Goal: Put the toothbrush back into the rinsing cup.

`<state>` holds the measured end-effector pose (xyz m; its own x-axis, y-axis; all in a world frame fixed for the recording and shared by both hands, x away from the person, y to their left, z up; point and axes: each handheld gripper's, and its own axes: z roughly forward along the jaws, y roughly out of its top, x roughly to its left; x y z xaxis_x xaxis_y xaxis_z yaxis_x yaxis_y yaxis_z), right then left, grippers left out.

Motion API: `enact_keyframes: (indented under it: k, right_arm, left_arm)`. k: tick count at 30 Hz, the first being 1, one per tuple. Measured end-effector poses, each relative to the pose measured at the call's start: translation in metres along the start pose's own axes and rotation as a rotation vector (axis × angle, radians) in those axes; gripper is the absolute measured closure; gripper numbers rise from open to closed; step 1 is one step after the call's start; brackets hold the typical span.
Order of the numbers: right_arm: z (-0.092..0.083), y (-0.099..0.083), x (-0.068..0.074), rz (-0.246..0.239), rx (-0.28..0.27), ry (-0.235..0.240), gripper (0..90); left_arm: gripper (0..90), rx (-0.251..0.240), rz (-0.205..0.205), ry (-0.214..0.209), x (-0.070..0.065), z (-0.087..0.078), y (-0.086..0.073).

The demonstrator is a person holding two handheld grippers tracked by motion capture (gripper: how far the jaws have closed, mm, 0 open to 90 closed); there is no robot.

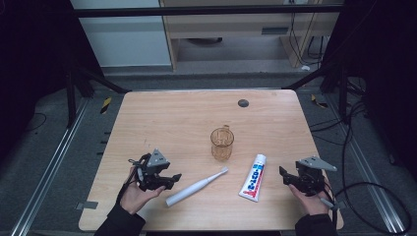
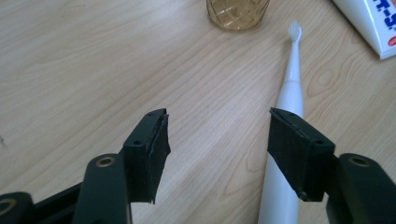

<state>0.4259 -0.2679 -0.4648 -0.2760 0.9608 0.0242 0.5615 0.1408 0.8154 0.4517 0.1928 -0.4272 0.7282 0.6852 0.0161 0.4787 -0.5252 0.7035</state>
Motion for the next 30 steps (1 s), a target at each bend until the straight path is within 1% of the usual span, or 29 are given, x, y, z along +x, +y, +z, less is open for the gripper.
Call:
enact_keyframes:
  k: [2, 4, 5, 8, 12, 15, 23, 26, 28, 30]
  right_arm:
    - [0.000, 0.000, -0.001, 0.000, 0.000, -0.001, 34.3]
    - [0.000, 0.000, -0.001, -0.002, -0.001, -0.002, 34.3]
    - [0.001, 0.000, -0.002, -0.002, 0.001, -0.002, 34.5]
    - [0.001, 0.000, -0.002, 0.002, 0.009, 0.003, 34.7]
    - [0.001, 0.000, -0.003, 0.000, 0.010, 0.001, 34.7]
    - [0.001, 0.000, -0.004, 0.002, 0.010, -0.001, 34.7]
    - [0.001, 0.000, -0.003, -0.003, 0.021, 0.005, 34.6]
    - [0.003, 0.000, -0.003, -0.009, 0.024, 0.001, 34.8]
    - [0.003, 0.000, -0.002, -0.004, 0.027, 0.006, 35.1]
    - [0.003, 0.000, -0.002, -0.017, 0.027, 0.006, 35.3]
  left_arm:
    - [33.8, -0.002, 0.008, -0.006, -0.001, 0.002, 0.005]
    - [33.6, 0.000, 0.014, -0.023, -0.003, 0.005, 0.012]
    - [33.1, 0.002, 0.022, -0.024, -0.004, 0.008, 0.015]
    - [30.7, 0.021, 0.047, -0.037, -0.009, 0.014, 0.025]
    - [28.3, 0.017, 0.050, -0.057, -0.011, 0.018, 0.037]
    - [26.0, 0.023, 0.051, -0.064, -0.011, 0.020, 0.043]
    - [25.1, 0.064, 0.067, -0.073, -0.013, 0.030, 0.047]
    - [26.4, 0.087, 0.072, -0.090, -0.015, 0.036, 0.047]
    - [27.6, 0.101, 0.075, -0.096, -0.016, 0.039, 0.047]
    - [28.2, 0.114, 0.080, -0.100, -0.017, 0.041, 0.046]
